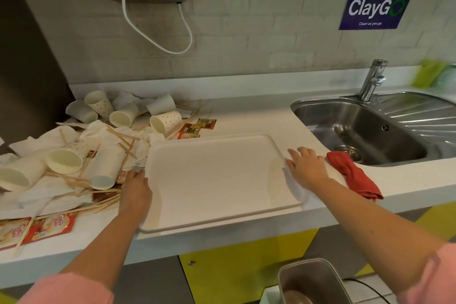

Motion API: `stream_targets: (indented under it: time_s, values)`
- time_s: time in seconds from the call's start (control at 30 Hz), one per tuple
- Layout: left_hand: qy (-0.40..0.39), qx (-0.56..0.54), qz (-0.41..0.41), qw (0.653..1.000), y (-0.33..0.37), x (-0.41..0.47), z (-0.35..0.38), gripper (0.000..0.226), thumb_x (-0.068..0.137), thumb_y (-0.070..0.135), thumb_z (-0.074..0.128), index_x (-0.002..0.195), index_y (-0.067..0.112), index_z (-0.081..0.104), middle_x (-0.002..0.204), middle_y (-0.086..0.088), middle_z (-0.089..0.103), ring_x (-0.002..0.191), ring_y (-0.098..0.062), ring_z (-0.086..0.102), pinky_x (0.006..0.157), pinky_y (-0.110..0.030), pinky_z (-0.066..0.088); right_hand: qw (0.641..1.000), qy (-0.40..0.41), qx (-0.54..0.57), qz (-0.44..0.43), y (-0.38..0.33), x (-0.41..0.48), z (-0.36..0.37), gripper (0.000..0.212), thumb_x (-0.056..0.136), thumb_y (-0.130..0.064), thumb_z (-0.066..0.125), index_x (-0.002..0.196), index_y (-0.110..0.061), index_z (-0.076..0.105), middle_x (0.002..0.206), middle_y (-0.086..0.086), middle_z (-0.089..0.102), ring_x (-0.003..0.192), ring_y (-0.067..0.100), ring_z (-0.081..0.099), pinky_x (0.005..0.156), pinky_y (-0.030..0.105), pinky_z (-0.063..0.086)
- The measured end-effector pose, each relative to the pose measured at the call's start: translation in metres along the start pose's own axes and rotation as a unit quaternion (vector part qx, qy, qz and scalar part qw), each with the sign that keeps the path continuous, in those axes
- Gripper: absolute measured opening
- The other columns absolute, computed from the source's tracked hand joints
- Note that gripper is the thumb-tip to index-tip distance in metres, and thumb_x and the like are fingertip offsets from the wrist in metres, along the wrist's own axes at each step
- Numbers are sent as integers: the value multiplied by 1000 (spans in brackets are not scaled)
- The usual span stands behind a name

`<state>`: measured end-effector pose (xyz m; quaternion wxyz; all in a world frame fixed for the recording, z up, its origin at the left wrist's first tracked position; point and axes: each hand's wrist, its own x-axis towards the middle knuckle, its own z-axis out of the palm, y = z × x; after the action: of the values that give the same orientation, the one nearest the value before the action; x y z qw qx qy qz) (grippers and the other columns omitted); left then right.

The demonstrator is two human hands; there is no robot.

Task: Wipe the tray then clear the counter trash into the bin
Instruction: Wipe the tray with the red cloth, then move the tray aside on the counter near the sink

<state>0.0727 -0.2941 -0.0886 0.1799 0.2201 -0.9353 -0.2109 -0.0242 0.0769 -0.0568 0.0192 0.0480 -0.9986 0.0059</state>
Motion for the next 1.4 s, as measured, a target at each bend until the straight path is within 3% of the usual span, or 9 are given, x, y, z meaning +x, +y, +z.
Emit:
stream_targets:
  time_s: [0.37, 0.6, 0.7, 0.97, 1.1, 1.17, 1.27, 1.33, 1.4]
  values:
    - [-15, 1, -5, 1000, 4, -2, -6, 30, 96, 0, 37, 119, -2, 56, 128, -23, 49, 109, -36, 52, 93, -39, 41, 1000, -7, 8, 19, -31, -9, 16, 36, 101, -31, 28, 131, -15, 40, 129, 7, 45, 116, 26, 43, 94, 37, 35]
    - [-18, 3, -9, 1000, 7, -2, -8, 30, 95, -1, 37, 119, -3, 56, 130, -23, 48, 114, -35, 50, 96, -39, 40, 997, -10, 21, 67, -38, -7, 19, 39, 92, -8, 38, 131, -6, 38, 128, 10, 43, 115, 27, 44, 93, 34, 38]
    - [-27, 12, -6, 1000, 8, -3, -8, 30, 96, 0, 37, 117, -6, 57, 125, -25, 51, 115, -36, 48, 97, -40, 39, 995, -22, 60, 79, -39, -4, 17, 37, 93, -3, 36, 129, -3, 39, 129, 13, 40, 115, 28, 43, 92, 34, 40]
    - [-1, -23, -13, 1000, 15, 4, -13, 23, 94, 1, 42, 106, -4, 61, 105, -25, 60, 94, -36, 56, 86, -41, 44, 979, -53, 157, 120, -26, 1, 0, 31, 94, 1, 36, 124, 3, 46, 130, 18, 40, 118, 34, 45, 96, 35, 39]
    - [-23, -109, -48, 993, 33, 18, -27, 25, 94, 5, 42, 104, -5, 63, 100, -24, 63, 97, -41, 57, 80, -39, 42, 962, -29, 233, 139, -10, 11, -13, 29, 93, -2, 40, 120, 5, 46, 127, 23, 44, 113, 39, 50, 92, 36, 40]
    - [-55, -172, -85, 980, 47, 22, -34, 24, 95, 10, 42, 95, -4, 62, 95, -22, 61, 91, -37, 55, 73, -33, 36, 950, -18, 272, 150, 1, 17, -24, 29, 93, -3, 42, 120, 6, 47, 127, 24, 47, 114, 38, 50, 91, 36, 40]
    - [-84, -278, -126, 948, 70, 23, -39, 29, 97, 15, 42, 118, 3, 57, 100, -10, 58, 83, -23, 47, 70, -25, 34, 926, -38, 337, 163, 13, 16, -44, 31, 94, -5, 44, 123, 3, 50, 127, 16, 54, 118, 32, 52, 95, 33, 41]
    - [-118, -377, -166, 903, 81, 26, -40, 34, 99, 19, 42, 128, 5, 52, 96, -4, 56, 82, -22, 49, 62, -24, 36, 948, -78, 280, 133, 23, 12, -53, 35, 95, -11, 47, 129, -3, 48, 131, 11, 52, 121, 27, 51, 92, 29, 43]
    - [-159, -477, -218, 836, 89, 30, -41, 31, 98, 28, 44, 116, 7, 57, 79, -3, 64, 75, -23, 54, 59, -24, 44, 871, -76, 435, 214, 33, 17, -56, 40, 99, -18, 43, 133, 3, 44, 135, 19, 49, 124, 33, 48, 86, 33, 44]
